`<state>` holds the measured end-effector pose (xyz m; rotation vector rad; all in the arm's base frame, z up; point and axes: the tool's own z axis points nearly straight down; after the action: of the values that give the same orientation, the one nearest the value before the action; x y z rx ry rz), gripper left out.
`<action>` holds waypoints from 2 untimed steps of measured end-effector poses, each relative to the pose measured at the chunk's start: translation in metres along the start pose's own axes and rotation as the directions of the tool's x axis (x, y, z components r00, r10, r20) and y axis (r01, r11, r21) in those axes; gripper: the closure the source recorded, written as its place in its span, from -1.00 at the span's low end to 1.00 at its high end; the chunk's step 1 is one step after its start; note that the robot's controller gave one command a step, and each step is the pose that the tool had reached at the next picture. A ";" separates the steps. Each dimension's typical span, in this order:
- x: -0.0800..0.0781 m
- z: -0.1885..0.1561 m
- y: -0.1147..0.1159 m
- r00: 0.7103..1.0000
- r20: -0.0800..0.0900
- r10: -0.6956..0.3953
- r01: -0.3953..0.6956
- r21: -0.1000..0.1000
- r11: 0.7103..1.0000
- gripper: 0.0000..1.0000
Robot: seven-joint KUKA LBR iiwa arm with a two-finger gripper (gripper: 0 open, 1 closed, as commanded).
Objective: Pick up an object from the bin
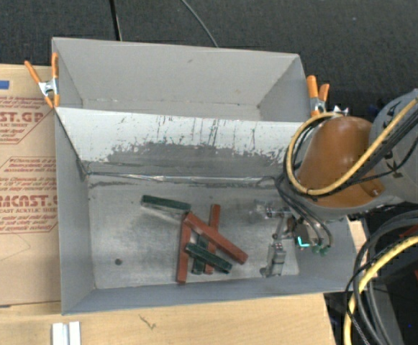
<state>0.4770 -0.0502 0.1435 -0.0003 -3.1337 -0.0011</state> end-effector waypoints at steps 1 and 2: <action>-0.002 -0.003 0.000 1.000 0.008 -0.001 0.001 0.001 1.000 -1.00; -0.005 0.020 0.016 0.999 0.016 -0.049 0.049 0.004 0.999 -1.00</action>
Offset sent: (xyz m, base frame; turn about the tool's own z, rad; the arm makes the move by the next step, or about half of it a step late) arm 0.0055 0.0555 -0.0735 -0.1535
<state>0.4822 -0.0337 0.1232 0.0769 -3.1485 0.0045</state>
